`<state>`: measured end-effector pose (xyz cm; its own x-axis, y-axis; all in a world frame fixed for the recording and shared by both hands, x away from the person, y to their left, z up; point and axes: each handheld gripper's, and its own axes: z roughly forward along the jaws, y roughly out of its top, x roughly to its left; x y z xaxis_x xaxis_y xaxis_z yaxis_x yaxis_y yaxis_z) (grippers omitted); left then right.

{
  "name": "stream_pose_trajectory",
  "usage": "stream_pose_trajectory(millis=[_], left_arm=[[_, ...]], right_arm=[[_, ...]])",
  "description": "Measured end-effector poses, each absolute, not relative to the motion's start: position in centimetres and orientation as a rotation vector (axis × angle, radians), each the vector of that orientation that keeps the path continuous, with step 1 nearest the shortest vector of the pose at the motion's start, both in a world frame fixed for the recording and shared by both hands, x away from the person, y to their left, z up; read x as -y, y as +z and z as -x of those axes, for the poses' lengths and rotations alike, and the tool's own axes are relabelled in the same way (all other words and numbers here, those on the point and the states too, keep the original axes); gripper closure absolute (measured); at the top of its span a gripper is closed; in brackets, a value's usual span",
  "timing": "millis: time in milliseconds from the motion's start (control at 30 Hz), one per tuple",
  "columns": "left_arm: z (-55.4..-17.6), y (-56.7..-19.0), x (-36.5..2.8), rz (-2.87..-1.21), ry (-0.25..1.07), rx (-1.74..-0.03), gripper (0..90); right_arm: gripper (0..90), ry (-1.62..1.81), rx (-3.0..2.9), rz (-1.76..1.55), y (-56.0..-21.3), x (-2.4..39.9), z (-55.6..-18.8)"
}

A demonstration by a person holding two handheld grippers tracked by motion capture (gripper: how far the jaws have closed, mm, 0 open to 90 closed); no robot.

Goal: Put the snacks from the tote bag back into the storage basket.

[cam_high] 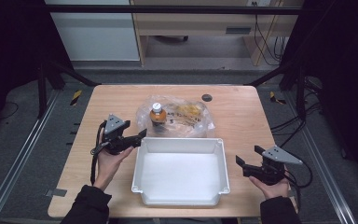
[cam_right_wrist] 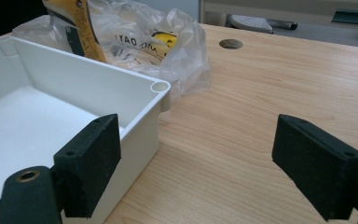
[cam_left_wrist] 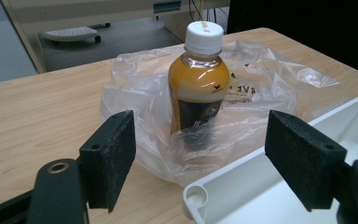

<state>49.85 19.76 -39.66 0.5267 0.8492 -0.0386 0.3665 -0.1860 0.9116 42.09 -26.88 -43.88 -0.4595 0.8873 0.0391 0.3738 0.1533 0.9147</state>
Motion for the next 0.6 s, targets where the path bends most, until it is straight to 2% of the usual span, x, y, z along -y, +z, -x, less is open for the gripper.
stream_pose_trajectory(millis=[600], left_arm=[[-51.1,-38.5,-18.5,-1.769,0.631,-0.983,25.1]], right_arm=[[16.2,1.278,-1.922,-1.192,-43.9,26.6,-42.1]])
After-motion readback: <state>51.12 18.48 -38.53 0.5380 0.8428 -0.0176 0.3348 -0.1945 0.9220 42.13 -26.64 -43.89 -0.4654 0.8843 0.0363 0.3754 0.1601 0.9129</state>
